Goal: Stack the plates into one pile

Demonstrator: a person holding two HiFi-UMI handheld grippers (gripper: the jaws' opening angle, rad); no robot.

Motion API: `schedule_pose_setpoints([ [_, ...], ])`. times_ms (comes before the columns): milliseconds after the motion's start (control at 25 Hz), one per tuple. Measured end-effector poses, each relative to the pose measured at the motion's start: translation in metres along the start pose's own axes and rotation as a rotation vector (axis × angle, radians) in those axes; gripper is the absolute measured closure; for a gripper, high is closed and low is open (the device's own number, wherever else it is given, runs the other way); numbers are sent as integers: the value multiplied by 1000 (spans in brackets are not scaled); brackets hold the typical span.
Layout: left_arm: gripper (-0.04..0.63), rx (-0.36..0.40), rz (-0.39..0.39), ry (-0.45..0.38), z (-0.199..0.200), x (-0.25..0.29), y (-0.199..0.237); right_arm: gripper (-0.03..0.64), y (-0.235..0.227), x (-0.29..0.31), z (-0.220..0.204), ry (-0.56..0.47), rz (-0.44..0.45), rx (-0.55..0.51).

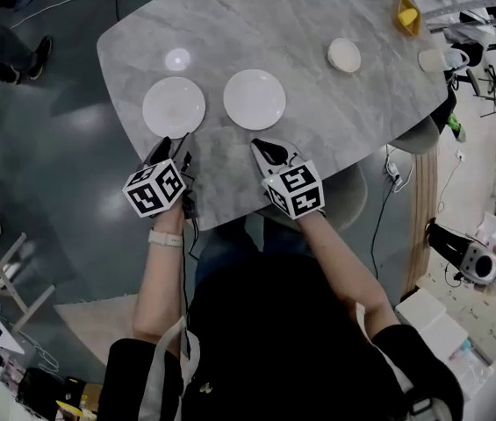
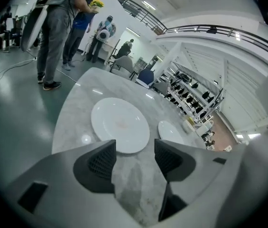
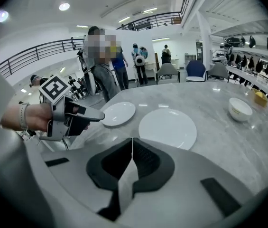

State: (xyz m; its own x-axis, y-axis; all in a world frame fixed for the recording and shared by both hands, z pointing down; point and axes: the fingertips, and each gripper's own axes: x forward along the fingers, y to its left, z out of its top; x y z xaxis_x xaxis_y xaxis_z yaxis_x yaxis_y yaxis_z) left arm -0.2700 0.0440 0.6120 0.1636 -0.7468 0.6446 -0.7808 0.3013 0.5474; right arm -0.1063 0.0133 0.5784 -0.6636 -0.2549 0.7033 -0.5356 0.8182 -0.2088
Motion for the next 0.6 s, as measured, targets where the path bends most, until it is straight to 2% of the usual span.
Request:
schedule_pose_setpoints([
  [320,353,-40,67,-48,11,-8,39,600,22,41,20,3,75,-35],
  [600,353,-47,93,-77,28,-12,60,600,41,79,40,-1,109,-46],
])
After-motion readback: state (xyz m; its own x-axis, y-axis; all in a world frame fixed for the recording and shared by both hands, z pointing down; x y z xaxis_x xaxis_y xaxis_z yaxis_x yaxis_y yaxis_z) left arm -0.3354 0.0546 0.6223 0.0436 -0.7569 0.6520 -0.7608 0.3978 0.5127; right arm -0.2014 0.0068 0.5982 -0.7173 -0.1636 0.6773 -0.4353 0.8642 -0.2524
